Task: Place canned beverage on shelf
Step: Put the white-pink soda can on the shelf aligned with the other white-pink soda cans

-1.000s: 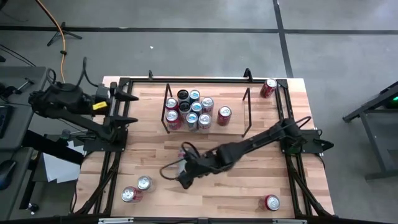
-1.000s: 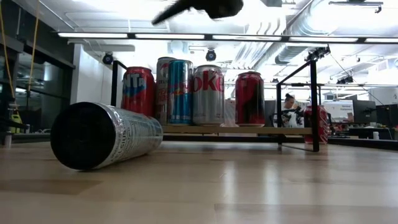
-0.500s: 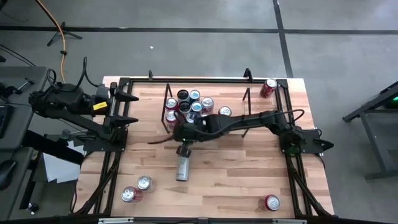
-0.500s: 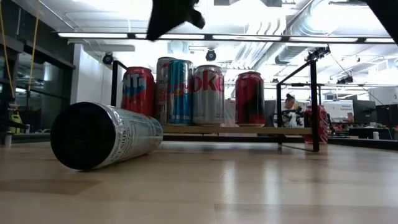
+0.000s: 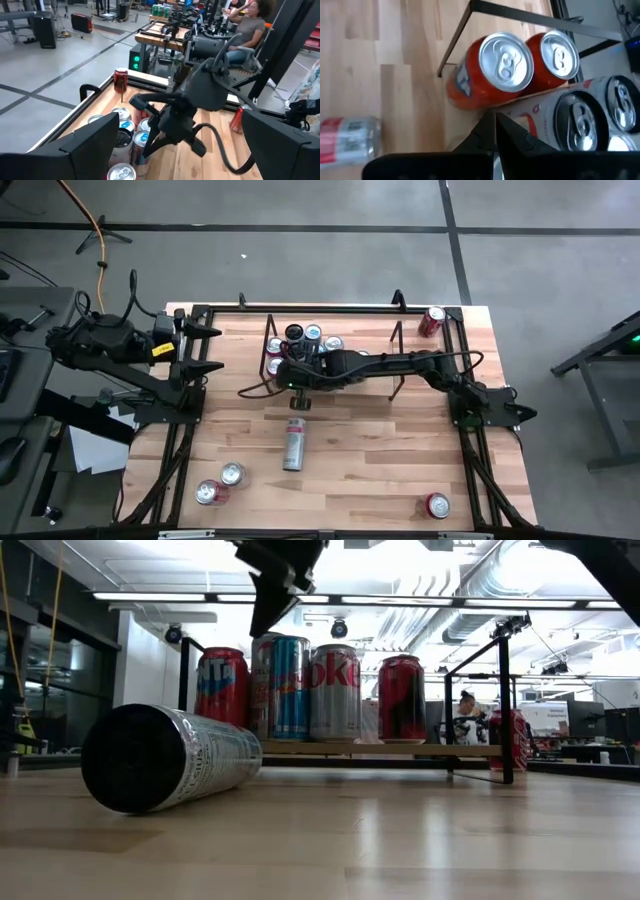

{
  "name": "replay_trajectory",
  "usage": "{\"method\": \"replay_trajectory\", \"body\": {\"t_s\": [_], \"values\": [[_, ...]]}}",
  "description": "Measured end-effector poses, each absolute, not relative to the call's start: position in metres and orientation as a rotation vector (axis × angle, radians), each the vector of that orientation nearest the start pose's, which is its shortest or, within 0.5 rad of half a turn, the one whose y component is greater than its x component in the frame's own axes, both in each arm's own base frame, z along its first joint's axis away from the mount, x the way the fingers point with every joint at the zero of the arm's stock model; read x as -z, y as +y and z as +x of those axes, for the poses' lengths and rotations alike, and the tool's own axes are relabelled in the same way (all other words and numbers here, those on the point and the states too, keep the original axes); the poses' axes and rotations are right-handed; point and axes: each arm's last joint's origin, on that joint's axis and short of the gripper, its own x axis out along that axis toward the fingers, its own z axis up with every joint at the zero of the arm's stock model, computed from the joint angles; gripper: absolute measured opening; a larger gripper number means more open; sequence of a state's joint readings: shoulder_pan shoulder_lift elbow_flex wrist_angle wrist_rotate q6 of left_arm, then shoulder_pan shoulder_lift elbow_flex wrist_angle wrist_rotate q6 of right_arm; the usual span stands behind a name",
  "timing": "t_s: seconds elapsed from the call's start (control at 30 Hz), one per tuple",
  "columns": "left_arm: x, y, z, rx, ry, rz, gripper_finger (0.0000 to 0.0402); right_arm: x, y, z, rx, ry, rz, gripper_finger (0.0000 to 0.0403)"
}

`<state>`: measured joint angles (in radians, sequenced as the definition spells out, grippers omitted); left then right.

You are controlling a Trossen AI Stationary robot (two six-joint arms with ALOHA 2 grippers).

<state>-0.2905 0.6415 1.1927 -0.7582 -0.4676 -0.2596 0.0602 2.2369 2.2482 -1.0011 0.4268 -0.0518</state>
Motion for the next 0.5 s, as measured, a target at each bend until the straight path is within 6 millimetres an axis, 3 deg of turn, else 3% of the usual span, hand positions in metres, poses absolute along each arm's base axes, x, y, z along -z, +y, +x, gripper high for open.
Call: {"method": "replay_trajectory", "body": {"t_s": [0.5], "values": [[-0.4200, -0.0102, 0.0822, -0.230, 0.185, -0.169, 0.0370, -0.2906, 0.0059, 0.4754, 0.308, 1.049, -0.353, 0.0000]]}}
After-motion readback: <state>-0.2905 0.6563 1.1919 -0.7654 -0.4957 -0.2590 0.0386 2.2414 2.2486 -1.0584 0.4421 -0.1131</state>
